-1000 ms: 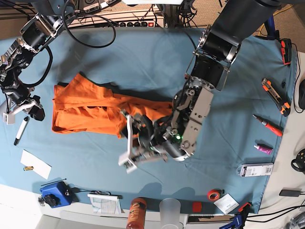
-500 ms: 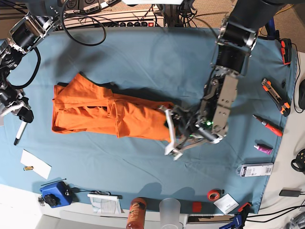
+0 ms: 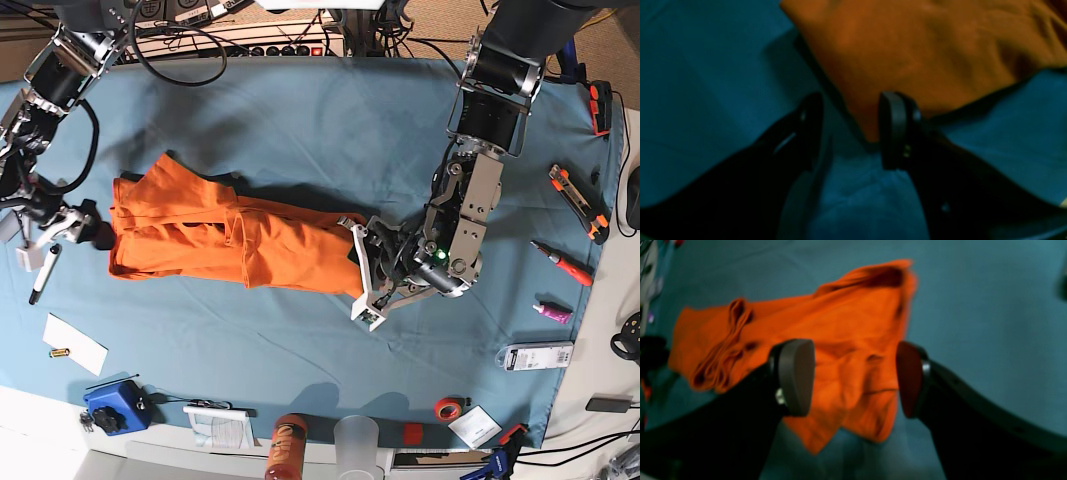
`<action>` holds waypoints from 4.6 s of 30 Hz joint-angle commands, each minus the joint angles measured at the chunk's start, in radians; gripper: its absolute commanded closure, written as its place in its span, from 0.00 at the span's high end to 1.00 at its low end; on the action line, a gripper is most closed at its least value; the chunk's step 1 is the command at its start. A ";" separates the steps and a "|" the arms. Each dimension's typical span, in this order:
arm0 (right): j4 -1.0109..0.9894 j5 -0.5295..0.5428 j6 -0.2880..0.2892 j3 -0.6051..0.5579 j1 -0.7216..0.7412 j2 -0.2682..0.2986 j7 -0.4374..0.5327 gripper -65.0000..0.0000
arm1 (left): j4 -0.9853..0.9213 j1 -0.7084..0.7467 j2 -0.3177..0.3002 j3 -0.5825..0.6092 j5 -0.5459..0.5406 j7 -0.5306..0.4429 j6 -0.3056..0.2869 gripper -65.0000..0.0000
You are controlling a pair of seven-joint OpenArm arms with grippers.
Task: Layout the t-shirt on the table in an organized manner, then fold the t-shirt properly
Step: 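Press the folded hem down with the left gripper while right adjusts collar end, then release the shirt and reposition both grippers over the folded bundle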
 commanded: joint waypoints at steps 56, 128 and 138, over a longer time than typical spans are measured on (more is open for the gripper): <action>0.012 -0.207 0.063 0.009 -0.042 -0.064 0.112 0.45 | 0.021 -0.018 0.036 -0.003 -0.057 -0.026 -0.012 0.43; 0.442 -0.491 -0.036 -0.245 0.032 -0.085 0.174 0.00 | 0.284 0.241 0.035 -0.256 -0.145 -0.048 -0.019 0.43; 0.472 -0.649 -0.159 -0.729 0.053 -0.103 0.276 0.00 | 0.286 0.314 -0.018 -0.462 -0.246 -0.022 -0.072 0.43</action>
